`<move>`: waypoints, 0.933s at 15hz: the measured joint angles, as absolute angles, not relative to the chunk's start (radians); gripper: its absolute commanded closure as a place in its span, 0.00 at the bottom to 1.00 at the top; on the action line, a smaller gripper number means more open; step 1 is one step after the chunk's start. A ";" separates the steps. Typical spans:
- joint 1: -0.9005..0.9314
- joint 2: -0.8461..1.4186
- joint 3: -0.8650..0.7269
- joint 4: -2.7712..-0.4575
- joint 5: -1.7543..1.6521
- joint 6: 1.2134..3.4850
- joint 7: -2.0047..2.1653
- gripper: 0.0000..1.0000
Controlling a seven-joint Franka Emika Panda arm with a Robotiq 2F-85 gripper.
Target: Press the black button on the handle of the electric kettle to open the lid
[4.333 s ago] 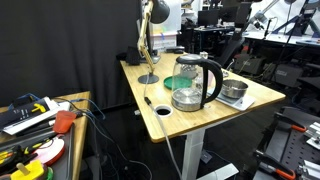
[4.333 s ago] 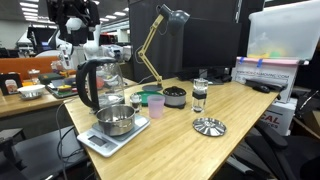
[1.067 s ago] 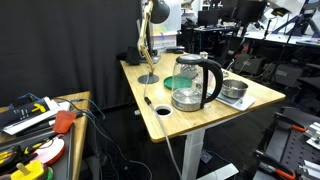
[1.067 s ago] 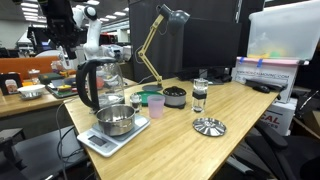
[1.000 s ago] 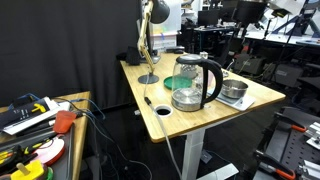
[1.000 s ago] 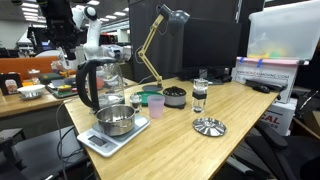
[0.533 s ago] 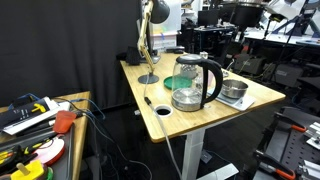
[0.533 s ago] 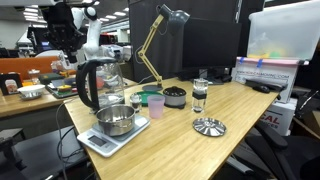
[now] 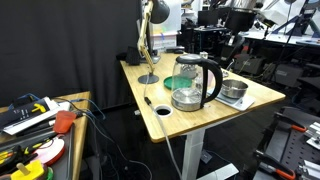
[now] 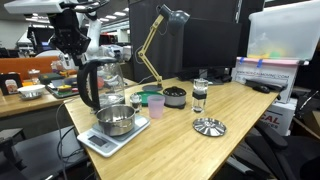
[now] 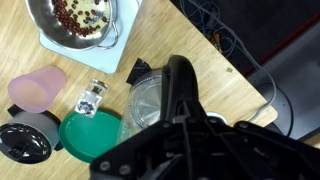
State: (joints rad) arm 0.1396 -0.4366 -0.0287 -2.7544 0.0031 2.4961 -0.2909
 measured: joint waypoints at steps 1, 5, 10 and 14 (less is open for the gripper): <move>0.139 -0.437 -0.029 -2.754 0.003 2.496 -0.291 1.00; 0.139 -0.436 -0.029 -2.755 0.005 2.496 -0.291 1.00; 0.141 -0.433 -0.033 -2.756 0.024 2.497 -0.291 1.00; 0.141 -0.429 -0.043 -2.757 0.060 2.503 -0.291 1.00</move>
